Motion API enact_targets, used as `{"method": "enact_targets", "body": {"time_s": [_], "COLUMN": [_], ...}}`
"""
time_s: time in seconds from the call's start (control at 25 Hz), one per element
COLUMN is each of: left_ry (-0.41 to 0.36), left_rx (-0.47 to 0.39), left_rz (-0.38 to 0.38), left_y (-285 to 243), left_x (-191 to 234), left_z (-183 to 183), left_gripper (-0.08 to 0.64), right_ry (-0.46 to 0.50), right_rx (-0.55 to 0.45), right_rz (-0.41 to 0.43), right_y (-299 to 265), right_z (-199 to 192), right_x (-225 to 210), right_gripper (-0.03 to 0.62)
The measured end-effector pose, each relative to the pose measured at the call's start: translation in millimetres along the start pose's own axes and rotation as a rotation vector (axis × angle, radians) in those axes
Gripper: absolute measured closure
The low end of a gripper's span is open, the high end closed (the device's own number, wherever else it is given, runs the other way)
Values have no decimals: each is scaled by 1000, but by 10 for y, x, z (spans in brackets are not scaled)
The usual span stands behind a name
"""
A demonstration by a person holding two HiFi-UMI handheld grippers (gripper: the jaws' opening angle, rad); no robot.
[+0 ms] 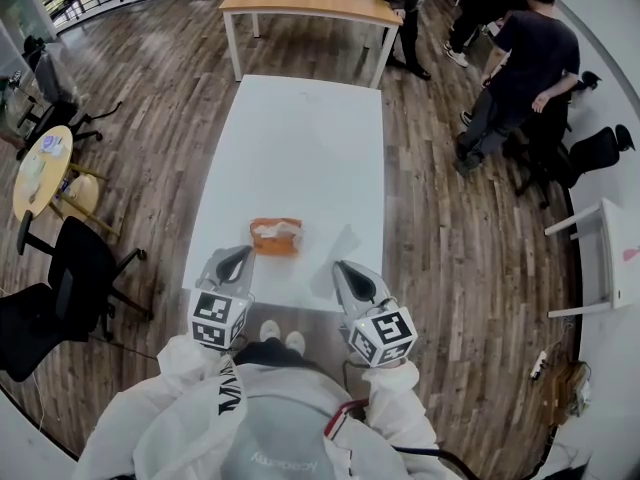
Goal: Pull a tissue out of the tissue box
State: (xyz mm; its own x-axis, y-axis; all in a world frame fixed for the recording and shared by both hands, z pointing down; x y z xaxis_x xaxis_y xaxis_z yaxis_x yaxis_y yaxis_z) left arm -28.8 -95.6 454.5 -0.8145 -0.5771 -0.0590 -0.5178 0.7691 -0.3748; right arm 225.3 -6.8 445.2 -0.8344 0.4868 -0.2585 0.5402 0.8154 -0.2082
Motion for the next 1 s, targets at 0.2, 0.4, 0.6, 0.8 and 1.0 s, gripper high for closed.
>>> {"method": "enact_targets", "body": {"time_s": [0.2,0.4,0.6,0.8,1.0], "left_ry": [1,6,1,-2,-5], "left_rx": [-9,-9,-13,-26,-25], "left_rz": [12,17,7,-13,-27], "left_y": [71,149,199,362,629], "left_x": [-61,-67,-77,-58,-21], "left_z": [-20,-82,-91,-147,-265], "left_gripper": [560,560,560,559,560], "right_ry": [15,14,14,22,23], "right_rx": [-2,-4,-23,-28,-29], "right_rz": [19,21,8,-13,-27], "right_y": [48,101,171,257,349], "right_z": [5,-16,4,-43,-126], "right_x": [14,76,137,361,639], "right_gripper": [591,589,589,589,589]}}
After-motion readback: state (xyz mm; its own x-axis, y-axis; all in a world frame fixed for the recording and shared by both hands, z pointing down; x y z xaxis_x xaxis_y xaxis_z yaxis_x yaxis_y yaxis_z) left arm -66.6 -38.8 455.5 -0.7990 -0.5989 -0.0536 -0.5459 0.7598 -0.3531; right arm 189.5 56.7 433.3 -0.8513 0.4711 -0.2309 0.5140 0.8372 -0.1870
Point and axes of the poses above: the fingertips, and each gripper's own axes: y backward along the fingers, x to its left, z out of its top, the point moved 10 cm from there along y, backward along the fingers, and after that the axes turned 9 degrees about z, right-handed, at the moved point
